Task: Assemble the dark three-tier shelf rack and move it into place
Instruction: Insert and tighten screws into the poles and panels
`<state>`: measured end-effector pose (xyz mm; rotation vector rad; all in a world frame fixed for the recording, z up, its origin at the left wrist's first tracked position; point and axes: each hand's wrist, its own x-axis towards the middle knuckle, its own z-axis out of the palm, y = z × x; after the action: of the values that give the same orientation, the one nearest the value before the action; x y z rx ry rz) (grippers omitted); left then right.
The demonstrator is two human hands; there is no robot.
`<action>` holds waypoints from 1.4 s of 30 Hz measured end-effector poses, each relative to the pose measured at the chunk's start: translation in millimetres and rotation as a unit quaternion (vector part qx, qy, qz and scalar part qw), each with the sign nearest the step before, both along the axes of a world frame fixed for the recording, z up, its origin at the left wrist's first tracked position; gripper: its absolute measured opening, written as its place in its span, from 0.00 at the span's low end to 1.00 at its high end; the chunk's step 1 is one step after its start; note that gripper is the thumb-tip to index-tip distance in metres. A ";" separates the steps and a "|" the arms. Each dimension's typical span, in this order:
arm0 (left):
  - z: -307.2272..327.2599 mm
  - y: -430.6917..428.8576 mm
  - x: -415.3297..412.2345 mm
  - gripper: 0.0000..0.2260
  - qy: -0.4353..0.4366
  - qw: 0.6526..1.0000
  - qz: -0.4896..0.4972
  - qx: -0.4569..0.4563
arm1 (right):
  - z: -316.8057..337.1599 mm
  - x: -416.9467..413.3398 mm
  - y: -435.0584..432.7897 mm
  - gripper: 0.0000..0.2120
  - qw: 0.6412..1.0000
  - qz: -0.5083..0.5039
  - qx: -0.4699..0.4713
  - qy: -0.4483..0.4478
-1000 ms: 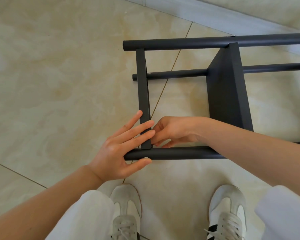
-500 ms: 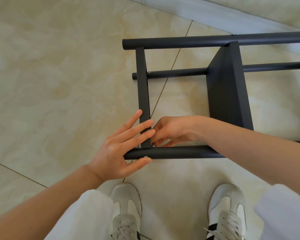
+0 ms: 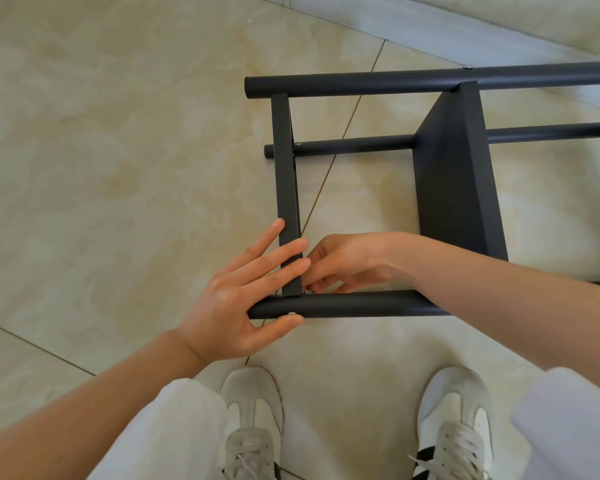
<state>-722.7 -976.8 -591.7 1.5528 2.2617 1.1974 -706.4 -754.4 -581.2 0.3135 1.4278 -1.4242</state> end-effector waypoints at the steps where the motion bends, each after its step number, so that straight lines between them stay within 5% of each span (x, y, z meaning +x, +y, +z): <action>1: 0.3 0.2 0.1 0.24 0.001 1.000 0.001 0.000 | -1.6 -0.2 -2.6 0.08 1.000 0.000 0.006 0.001; 29: 2.2 0.2 2.1 0.24 0.007 1.000 0.010 0.003 | 1.1 -1.5 -2.4 0.05 0.999 -0.002 -0.029 -0.024; 37: 1.3 0.5 2.1 0.24 0.006 1.000 0.010 0.007 | 3.0 -0.8 -3.0 0.13 0.999 0.014 0.003 -0.032; 42: 0.9 -0.2 1.7 0.24 0.011 1.000 0.008 0.007 | 5.6 -1.6 2.8 0.05 0.998 0.011 -0.034 -0.042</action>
<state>-721.0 -977.0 -590.8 1.5616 2.2890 1.2089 -708.0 -751.6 -575.6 0.3093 1.3074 -1.4222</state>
